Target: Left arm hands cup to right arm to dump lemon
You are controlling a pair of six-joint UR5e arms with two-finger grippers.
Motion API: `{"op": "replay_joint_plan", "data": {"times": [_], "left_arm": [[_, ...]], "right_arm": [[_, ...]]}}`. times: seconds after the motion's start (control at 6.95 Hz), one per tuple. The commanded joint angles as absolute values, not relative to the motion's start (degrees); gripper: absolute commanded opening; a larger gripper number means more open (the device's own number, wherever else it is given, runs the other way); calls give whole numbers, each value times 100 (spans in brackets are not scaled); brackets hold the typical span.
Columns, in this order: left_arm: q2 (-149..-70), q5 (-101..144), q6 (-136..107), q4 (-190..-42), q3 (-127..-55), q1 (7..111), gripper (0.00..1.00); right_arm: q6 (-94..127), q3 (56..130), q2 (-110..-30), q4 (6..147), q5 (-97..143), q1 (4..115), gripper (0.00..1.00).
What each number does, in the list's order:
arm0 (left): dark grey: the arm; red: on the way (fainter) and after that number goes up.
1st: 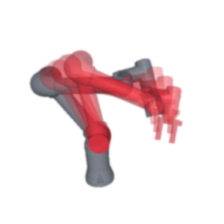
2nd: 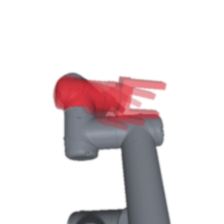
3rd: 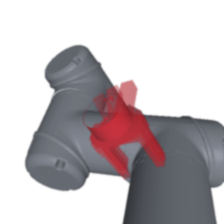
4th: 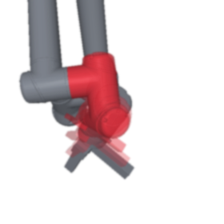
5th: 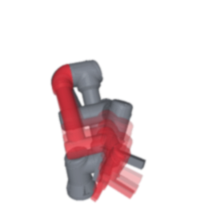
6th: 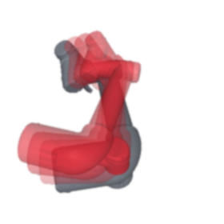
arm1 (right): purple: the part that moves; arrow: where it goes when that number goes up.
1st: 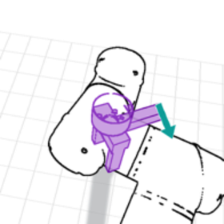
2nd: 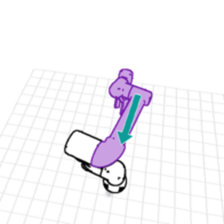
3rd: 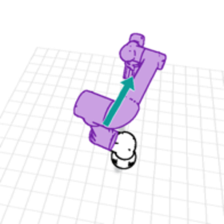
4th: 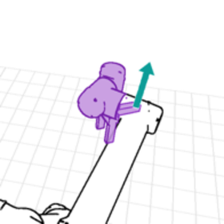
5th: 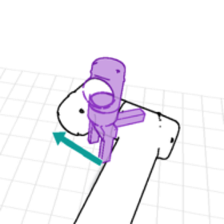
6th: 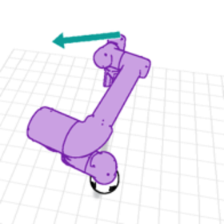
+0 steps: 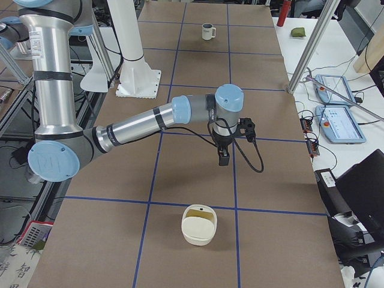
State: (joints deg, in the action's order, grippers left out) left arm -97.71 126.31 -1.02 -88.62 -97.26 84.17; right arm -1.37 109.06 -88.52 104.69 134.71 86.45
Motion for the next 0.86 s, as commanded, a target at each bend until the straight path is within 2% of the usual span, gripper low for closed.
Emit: {"op": "replay_joint_plan", "data": {"times": [0.0, 0.43, 0.72], "left_arm": [[-9748, 12796, 1669, -8824, -9238, 9086, 100], [-9423, 12744, 1688, -8894, -9054, 9079, 100], [-9352, 12797, 1108, -8886, -9228, 9088, 100]], "right_arm": [[-1074, 10471, -9113, 10362, 13447, 9033, 100], [-1038, 10406, -9360, 10371, 13439, 9149, 100], [-589, 10380, -9386, 10188, 13439, 9149, 100]]}}
